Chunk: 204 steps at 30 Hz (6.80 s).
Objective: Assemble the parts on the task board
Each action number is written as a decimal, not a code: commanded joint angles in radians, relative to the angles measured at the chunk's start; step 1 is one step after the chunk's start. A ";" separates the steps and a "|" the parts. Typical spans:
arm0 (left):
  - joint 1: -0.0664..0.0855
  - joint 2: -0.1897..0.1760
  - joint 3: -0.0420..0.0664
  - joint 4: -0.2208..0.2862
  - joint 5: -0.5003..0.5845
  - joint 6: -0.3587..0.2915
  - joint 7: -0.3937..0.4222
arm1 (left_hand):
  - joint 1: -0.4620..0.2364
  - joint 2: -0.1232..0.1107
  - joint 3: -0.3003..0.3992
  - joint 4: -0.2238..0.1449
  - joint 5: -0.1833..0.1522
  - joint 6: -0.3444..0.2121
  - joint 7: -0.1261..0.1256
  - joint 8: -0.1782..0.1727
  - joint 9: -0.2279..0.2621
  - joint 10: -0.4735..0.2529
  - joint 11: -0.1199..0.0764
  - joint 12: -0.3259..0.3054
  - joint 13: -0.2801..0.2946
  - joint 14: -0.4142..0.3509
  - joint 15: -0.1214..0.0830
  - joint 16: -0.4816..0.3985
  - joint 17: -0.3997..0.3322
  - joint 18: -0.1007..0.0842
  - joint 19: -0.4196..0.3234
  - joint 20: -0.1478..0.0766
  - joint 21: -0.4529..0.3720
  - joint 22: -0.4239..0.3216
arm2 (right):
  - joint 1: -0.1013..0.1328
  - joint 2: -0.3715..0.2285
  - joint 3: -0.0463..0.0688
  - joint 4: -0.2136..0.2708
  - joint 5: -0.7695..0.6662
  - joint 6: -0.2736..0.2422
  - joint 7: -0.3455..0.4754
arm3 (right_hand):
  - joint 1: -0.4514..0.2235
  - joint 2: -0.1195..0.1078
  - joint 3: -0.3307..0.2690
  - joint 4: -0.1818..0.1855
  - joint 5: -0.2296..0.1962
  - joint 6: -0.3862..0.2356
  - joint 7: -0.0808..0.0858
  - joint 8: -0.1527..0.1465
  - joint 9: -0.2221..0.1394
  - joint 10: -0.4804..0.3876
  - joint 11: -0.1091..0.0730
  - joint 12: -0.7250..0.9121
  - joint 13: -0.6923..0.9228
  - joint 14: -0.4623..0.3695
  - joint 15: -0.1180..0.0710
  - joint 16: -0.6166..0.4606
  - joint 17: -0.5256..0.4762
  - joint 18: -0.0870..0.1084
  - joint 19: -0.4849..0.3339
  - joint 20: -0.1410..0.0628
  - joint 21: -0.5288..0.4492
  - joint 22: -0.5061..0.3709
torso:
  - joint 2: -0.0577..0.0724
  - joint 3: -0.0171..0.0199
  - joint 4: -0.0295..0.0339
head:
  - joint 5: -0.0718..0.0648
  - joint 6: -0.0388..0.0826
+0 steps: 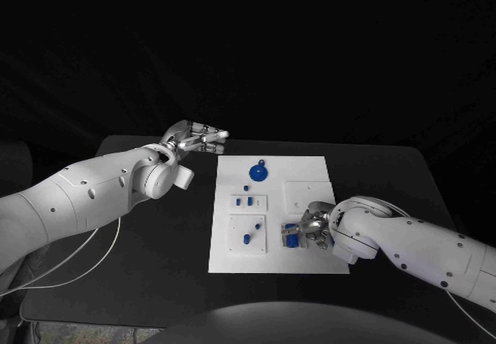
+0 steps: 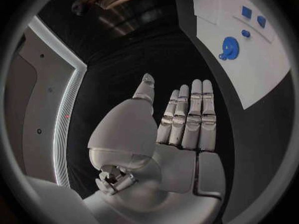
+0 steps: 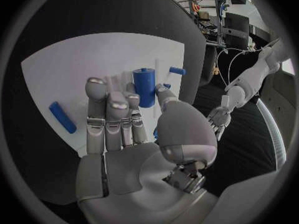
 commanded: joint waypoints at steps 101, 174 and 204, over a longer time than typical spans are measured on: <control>0.000 -0.003 0.000 -0.002 0.004 0.018 -0.011 | -0.002 0.016 0.002 0.005 -0.002 -0.007 0.004 0.001 0.001 -0.006 0.001 -0.004 0.001 -0.006 -0.001 -0.004 0.001 -0.007 0.000 0.005 0.014 -0.020 | -0.012 -0.026 -0.003 0.042 -0.090 0.053 0.063 | -0.030 -0.018 0.154 -0.093 -0.257 0.068 -0.039 -0.006 0.079 0.022 -0.022 0.004 0.003 0.007 -0.017 -0.005 0.021 -0.032 0.049 -0.016 0.016 0.006 | 0.000 -0.0004 0.0001 | 0.008 -0.003; 0.000 -0.007 -0.001 -0.007 0.004 0.021 -0.017 | -0.003 0.022 -0.001 0.007 -0.001 -0.008 0.004 0.001 0.001 -0.006 0.002 -0.004 0.001 -0.007 -0.001 -0.005 0.001 -0.007 -0.001 0.005 0.018 -0.027 | -0.045 -0.045 -0.005 0.040 -0.080 0.084 0.121 | -0.045 0.028 0.172 -0.196 -0.142 0.070 -0.046 -0.007 0.122 0.030 -0.026 0.014 0.017 0.009 -0.018 -0.002 0.017 -0.033 0.050 -0.015 0.037 0.010 | 0.000 -0.0016 0.0004 | 0.008 -0.007; 0.000 -0.009 -0.002 -0.008 0.004 0.023 -0.019 | -0.003 0.022 -0.001 0.007 -0.001 -0.008 0.004 0.001 0.001 -0.006 0.002 -0.004 0.001 -0.007 -0.001 -0.005 0.001 -0.007 -0.001 0.005 0.018 -0.027 | -0.045 -0.077 0.002 0.054 -0.023 0.129 0.166 | -0.031 0.004 0.076 -0.204 -0.104 0.053 -0.037 -0.008 0.090 0.025 -0.019 0.019 0.018 0.006 -0.013 0.000 0.005 -0.031 0.049 -0.011 0.034 0.009 | -0.001 0.0005 -0.0023 | 0.002 -0.005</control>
